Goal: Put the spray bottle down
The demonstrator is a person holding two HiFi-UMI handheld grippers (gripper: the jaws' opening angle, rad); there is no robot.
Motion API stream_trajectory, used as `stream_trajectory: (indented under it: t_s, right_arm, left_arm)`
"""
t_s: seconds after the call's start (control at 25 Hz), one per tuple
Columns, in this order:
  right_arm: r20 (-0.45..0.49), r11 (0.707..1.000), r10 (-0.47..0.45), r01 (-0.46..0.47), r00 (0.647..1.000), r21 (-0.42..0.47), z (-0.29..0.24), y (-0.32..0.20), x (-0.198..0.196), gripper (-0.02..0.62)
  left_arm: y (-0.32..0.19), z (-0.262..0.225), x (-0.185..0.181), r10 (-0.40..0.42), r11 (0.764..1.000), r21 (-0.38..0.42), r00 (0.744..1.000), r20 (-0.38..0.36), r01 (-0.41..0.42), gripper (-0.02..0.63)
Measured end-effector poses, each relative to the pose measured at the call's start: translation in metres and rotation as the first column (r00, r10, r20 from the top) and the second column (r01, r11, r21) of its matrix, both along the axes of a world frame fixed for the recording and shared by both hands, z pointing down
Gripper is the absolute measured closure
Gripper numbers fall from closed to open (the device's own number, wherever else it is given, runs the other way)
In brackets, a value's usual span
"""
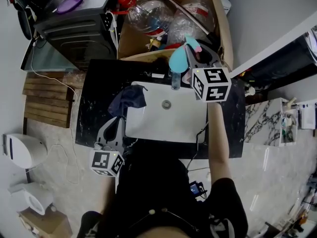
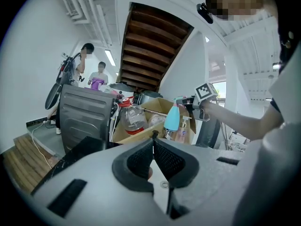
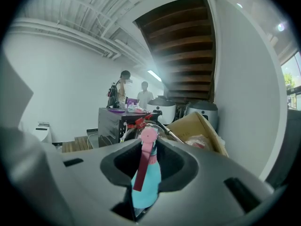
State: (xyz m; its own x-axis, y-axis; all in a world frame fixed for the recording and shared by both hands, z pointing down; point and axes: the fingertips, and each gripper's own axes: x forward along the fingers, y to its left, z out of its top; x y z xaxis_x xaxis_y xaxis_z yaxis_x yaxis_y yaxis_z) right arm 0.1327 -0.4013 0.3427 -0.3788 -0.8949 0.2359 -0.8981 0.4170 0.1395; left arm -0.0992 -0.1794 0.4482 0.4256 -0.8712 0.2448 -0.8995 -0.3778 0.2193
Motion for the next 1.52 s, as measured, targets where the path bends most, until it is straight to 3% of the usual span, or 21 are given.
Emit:
stream_trajectory:
  t_s: [0.52, 0.68, 0.92, 1.08, 1.24, 1.52]
  right_arm:
    - [0.007, 1.0, -0.014, 0.014, 1.0, 0.016, -0.001, -0.01, -0.006, 0.496]
    - [-0.001, 0.999, -0.035, 0.035, 0.999, -0.004, 0.003, -0.008, -0.008, 0.39]
    - [-0.022, 0.999, -0.041, 0.04, 0.999, -0.028, 0.009, -0.007, -0.007, 0.359]
    - [-0.025, 0.999, -0.04, 0.039, 0.999, -0.028, 0.01, -0.007, -0.005, 0.365]
    - [-0.053, 1.0, -0.019, 0.019, 0.998, -0.001, 0.008, -0.01, -0.004, 0.465]
    - [-0.04, 1.0, -0.027, 0.027, 0.999, 0.009, 0.006, -0.013, -0.011, 0.474]
  left_arm:
    - [-0.003, 0.001, -0.007, -0.021, 1.0, -0.003, 1.0, -0.005, 0.021, 0.597]
    - [-0.004, 0.002, -0.008, -0.02, 1.0, -0.005, 1.0, -0.006, 0.02, 0.596]
    - [-0.005, 0.001, -0.005, -0.012, 1.0, -0.004, 1.0, -0.009, 0.012, 0.596]
    - [-0.005, 0.002, -0.004, -0.011, 1.0, -0.006, 1.0, -0.008, 0.011, 0.597]
    - [-0.004, 0.003, -0.005, -0.014, 1.0, -0.004, 1.0, -0.009, 0.014, 0.597]
    - [-0.003, 0.002, -0.011, -0.028, 1.0, -0.007, 1.0, -0.005, 0.028, 0.597]
